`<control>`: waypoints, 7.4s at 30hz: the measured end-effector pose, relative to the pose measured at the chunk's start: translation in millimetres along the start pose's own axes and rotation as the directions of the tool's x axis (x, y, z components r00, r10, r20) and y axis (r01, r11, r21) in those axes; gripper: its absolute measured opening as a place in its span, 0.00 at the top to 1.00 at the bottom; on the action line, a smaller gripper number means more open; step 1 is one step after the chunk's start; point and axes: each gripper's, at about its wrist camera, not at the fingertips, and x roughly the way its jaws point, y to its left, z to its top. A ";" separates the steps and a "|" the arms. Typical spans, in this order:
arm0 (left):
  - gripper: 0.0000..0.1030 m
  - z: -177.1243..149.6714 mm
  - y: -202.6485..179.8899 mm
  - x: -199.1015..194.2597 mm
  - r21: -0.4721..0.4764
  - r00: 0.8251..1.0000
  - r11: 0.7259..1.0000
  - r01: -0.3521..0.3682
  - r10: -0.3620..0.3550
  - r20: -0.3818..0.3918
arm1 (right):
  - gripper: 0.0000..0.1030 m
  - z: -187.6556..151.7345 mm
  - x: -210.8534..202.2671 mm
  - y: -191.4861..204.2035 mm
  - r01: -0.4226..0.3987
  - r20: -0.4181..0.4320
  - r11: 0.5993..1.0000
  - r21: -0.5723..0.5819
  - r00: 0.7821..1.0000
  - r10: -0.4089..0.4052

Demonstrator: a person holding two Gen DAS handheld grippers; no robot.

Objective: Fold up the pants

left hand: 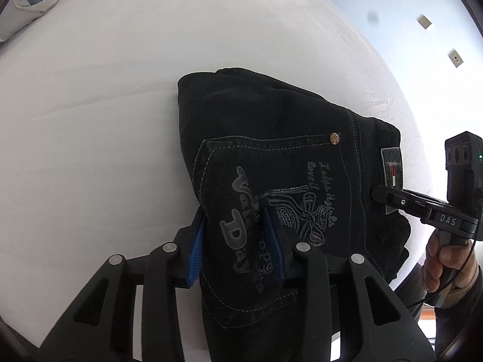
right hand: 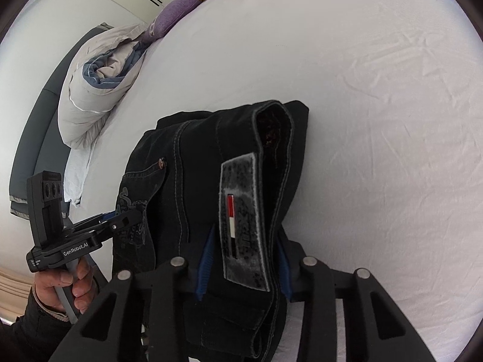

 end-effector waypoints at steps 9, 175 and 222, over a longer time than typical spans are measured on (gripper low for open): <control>0.81 -0.5 -6.0 -22.4 0.004 0.999 1.000 0.005 -0.005 0.041 | 0.81 -0.7 -23.0 35.5 0.087 0.084 0.990 -0.113 0.993 -0.078; 0.00 -118.6 -36.5 -271.4 -0.107 0.880 0.946 -0.307 0.325 0.346 | 0.00 -86.4 -182.5 192.3 0.428 0.449 0.902 -0.055 0.818 -0.360; 0.00 -119.6 -34.8 -267.1 -0.097 0.893 0.952 -0.291 0.307 0.331 | 0.00 -89.5 -179.8 191.6 0.426 0.445 0.903 -0.057 0.820 -0.359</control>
